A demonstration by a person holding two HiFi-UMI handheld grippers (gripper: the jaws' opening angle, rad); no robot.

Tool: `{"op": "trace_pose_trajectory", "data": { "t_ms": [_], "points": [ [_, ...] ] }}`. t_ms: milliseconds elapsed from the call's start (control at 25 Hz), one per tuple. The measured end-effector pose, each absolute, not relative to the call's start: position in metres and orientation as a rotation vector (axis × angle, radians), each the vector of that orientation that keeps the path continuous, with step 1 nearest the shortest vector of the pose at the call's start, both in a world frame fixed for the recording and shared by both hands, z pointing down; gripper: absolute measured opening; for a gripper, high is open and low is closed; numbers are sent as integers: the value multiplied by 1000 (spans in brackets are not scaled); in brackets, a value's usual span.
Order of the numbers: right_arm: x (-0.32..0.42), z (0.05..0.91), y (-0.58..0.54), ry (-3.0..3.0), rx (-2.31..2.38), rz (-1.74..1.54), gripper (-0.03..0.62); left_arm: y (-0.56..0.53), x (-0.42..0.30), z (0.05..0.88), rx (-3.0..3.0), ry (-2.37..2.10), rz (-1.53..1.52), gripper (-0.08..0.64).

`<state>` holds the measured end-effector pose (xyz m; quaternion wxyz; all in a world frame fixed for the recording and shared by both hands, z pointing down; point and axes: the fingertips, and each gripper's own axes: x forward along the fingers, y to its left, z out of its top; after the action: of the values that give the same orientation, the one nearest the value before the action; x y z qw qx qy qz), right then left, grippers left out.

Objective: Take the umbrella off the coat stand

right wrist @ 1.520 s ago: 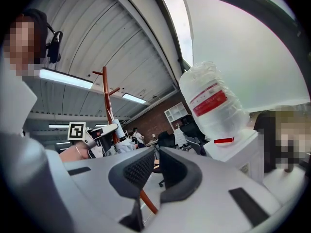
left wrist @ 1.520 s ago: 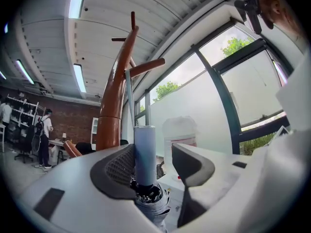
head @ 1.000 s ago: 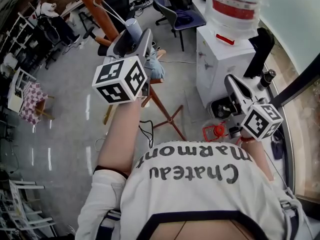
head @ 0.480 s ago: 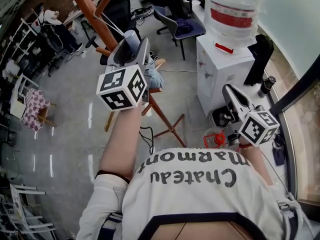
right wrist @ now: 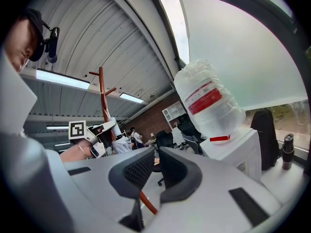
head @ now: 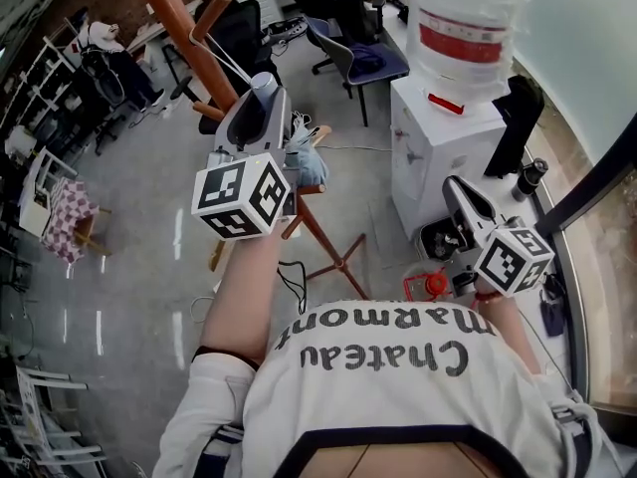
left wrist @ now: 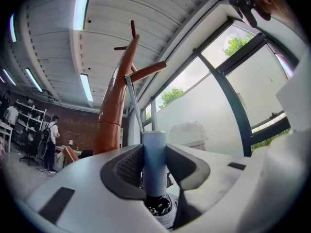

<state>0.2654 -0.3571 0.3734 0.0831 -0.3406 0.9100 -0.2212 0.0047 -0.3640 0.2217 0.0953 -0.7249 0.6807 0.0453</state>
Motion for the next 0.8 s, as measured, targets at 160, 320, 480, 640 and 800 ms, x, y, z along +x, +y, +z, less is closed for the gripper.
{"op": "trace_pose_trajectory", "data": {
  "t_ms": [160, 320, 480, 640, 800],
  "points": [
    [266, 375, -357, 2721, -1021, -663, 48, -359, 5, 222, -2189, 1989, 235, 141],
    [266, 376, -357, 2723, -1025, -668, 47, -356, 6, 221, -2238, 1968, 320, 141],
    [268, 373, -358, 2723, -1036, -655, 48, -354, 6, 218, -2257, 1948, 385, 141],
    [273, 371, -359, 2724, -1058, -640, 48, -348, 10, 212, -2263, 1910, 431, 141],
    [279, 372, -357, 2723, -1083, -642, 47, -336, 12, 201, -2281, 1866, 514, 141]
  ]
}}
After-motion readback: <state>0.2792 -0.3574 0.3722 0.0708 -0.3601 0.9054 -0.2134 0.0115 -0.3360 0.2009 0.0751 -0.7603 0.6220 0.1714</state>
